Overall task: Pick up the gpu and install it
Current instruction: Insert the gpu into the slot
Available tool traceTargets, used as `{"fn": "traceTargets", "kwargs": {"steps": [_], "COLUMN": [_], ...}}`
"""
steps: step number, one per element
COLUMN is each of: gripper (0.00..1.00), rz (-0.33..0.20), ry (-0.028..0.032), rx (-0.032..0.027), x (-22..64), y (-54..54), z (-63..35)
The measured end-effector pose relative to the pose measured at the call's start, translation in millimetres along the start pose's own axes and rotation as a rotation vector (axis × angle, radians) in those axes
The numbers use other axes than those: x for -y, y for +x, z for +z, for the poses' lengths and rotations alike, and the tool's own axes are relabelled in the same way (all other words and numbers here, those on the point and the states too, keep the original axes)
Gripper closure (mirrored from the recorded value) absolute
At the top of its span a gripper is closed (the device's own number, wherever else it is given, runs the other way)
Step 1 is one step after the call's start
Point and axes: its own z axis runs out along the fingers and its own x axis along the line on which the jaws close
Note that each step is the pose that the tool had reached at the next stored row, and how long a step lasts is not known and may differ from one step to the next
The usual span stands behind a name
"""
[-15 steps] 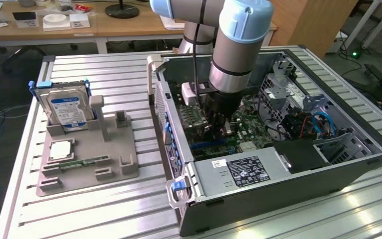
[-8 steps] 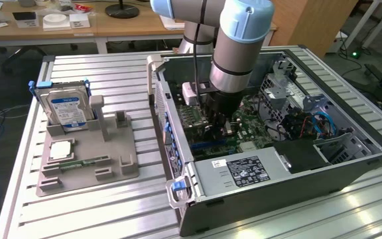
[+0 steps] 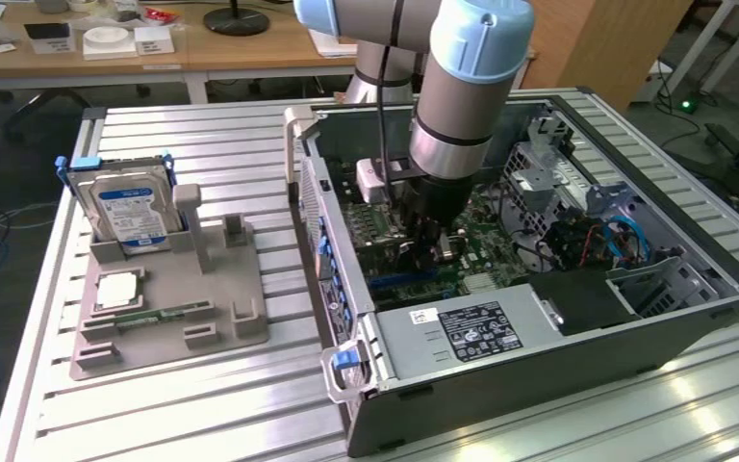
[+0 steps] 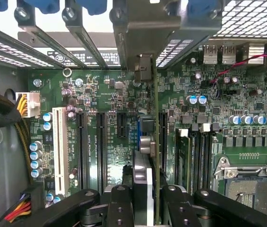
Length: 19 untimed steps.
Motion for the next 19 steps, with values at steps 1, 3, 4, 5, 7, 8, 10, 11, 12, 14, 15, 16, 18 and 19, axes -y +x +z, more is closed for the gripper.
{"fn": "traceTargets", "kwargs": {"steps": [1,3,4,5,7,8,10,11,12,14,15,16,18,19], "gripper": [0.72,0.72,0.72,0.72,0.72,0.72,0.72,0.72,0.72,0.72,0.72,0.72,0.72,0.72], "rz": [0.000,0.001,0.001,0.001,0.001,0.001,0.002,0.003,0.004,0.006,0.007,0.008,0.010,0.011], "ry": [0.0000,0.0000,0.0000,0.0001,0.0001,0.0000,0.0000,0.0000,0.0001,0.0002,0.0001,0.0002,0.0001,0.0002], "rx": [0.0000,0.0000,0.0000,0.0001,0.0000,0.0000,-0.0001,0.0000,0.0000,-0.0001,-0.0001,-0.0001,-0.0001,-0.0001], "x": [-0.3,-1.8,-2.4,-2.4,-2.4,-2.5,-2.5,-2.5,-2.5,-2.5,-2.5,-2.5,-2.6,-2.6], "y": [0.0,0.0,0.0,0.0,0.1,0.1,0.1,0.1,0.1,0.1,0.1,0.1,0.5,0.9], "z": [0.0,0.0,0.0,0.0,0.0,0.0,-0.1,-0.1,0.0,0.0,-0.1,0.0,0.0,0.0]}}
